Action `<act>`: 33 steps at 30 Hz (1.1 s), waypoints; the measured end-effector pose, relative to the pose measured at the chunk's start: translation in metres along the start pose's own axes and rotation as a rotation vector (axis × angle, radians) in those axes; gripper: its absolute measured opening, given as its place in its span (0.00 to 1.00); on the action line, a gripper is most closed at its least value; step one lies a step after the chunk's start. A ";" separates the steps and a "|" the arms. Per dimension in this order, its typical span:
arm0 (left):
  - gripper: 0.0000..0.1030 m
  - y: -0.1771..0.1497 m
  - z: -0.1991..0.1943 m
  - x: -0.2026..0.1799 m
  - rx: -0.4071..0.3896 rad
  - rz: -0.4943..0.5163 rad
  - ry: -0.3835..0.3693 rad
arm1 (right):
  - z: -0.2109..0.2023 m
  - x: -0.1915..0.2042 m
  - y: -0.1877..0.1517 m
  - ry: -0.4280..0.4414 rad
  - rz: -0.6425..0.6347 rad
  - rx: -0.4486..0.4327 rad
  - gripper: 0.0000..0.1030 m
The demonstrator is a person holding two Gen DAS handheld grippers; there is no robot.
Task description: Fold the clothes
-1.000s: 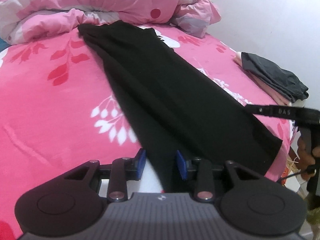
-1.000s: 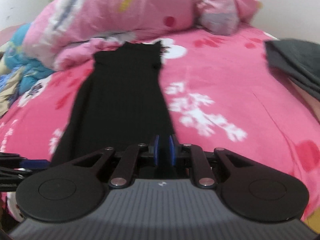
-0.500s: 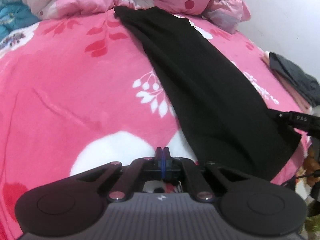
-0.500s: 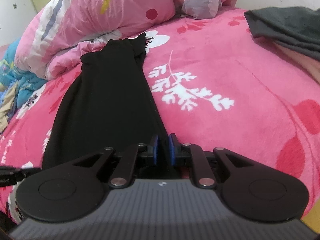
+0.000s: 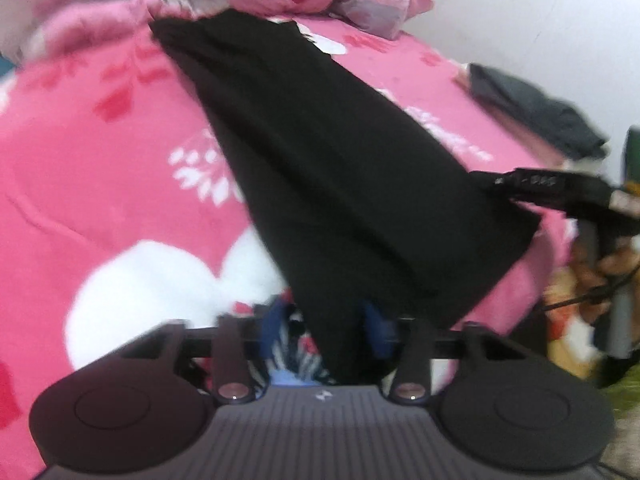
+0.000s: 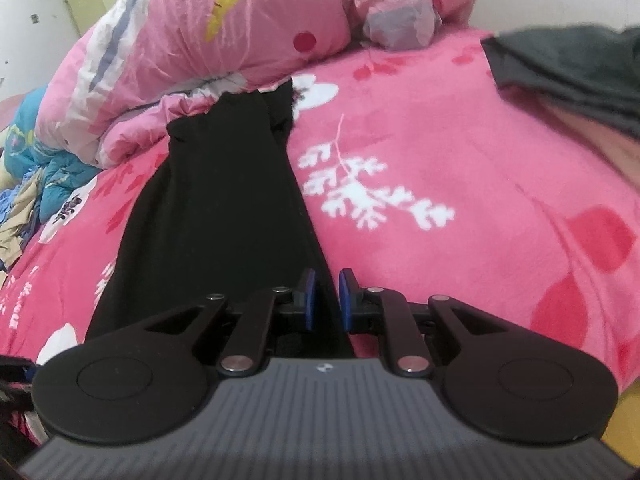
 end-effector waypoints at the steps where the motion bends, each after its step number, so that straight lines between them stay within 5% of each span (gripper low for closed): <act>1: 0.12 -0.001 -0.001 -0.001 0.004 -0.001 0.017 | 0.002 -0.002 -0.001 0.003 0.011 0.006 0.12; 4: 0.03 -0.008 -0.007 0.005 0.031 -0.040 0.013 | 0.006 -0.005 -0.005 0.007 0.026 0.008 0.12; 11: 0.01 -0.029 -0.013 0.009 0.068 -0.059 0.029 | 0.006 -0.007 -0.007 0.021 0.014 0.004 0.12; 14: 0.08 -0.029 -0.029 0.011 0.010 -0.055 0.008 | 0.003 -0.006 -0.005 0.017 0.014 0.003 0.13; 18: 0.32 -0.010 -0.058 0.009 -0.161 0.031 0.092 | -0.015 0.017 0.000 0.053 -0.055 -0.051 0.14; 21: 0.38 0.009 -0.047 0.000 -0.212 0.047 0.010 | -0.021 0.039 0.000 0.106 -0.138 -0.061 0.14; 25: 0.34 -0.007 0.005 0.002 -0.071 0.017 -0.055 | 0.001 0.049 -0.012 0.073 -0.227 0.021 0.13; 30: 0.40 -0.013 -0.019 0.019 -0.118 0.023 -0.111 | -0.010 0.012 -0.010 0.005 -0.164 0.091 0.10; 33: 0.45 0.006 -0.028 0.029 -0.165 0.054 -0.064 | -0.018 0.015 0.008 -0.002 -0.142 0.115 0.12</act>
Point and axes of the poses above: each gripper's, at about its wrist camera, not at the fingertips, and z roughly the way its jaws point, x to its left, y to its top, the point moved 3 cm from there along z, roughly the way its jaws point, and after that the axes turned 12 degrees about z, right-handed, at the moved point
